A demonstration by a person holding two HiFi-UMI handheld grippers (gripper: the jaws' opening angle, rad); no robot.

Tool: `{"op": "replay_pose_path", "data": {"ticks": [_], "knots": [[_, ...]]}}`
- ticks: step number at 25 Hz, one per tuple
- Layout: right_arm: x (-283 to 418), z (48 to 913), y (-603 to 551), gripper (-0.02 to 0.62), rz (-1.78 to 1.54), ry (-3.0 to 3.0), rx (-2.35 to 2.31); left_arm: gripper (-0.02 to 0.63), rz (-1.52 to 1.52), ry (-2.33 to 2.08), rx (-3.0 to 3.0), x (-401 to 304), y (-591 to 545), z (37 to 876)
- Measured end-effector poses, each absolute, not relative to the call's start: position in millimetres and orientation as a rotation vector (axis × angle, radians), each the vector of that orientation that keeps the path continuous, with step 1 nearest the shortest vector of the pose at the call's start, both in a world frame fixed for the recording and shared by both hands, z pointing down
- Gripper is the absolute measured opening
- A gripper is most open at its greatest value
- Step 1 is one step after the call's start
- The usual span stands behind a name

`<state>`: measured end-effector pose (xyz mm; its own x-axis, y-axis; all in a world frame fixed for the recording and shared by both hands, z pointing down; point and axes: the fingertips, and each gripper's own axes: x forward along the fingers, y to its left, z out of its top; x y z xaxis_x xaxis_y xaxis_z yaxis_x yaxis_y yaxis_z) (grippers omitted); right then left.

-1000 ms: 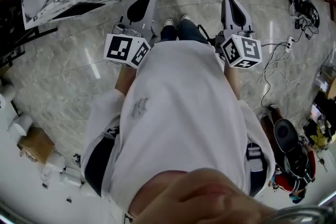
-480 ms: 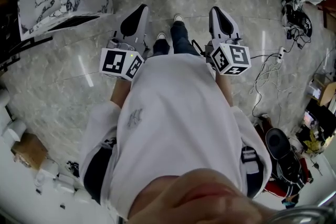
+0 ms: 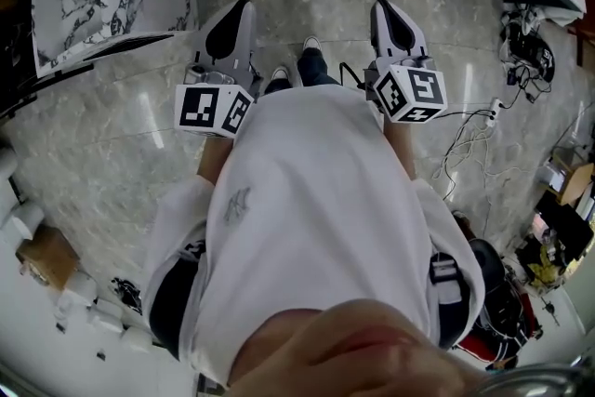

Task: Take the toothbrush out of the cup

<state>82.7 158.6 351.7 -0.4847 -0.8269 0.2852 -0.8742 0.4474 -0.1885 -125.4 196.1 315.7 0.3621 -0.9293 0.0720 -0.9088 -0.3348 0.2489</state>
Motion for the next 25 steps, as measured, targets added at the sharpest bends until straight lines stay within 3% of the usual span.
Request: {"op": "replay_pose_path", "data": {"ticks": [25], "knots": [[142.7, 356.1, 64.8, 0.015, 0.481, -2.625, 1.357, 0.017, -0.151, -1.849, 2.345, -60.6, 121.5, 299.0]]}}
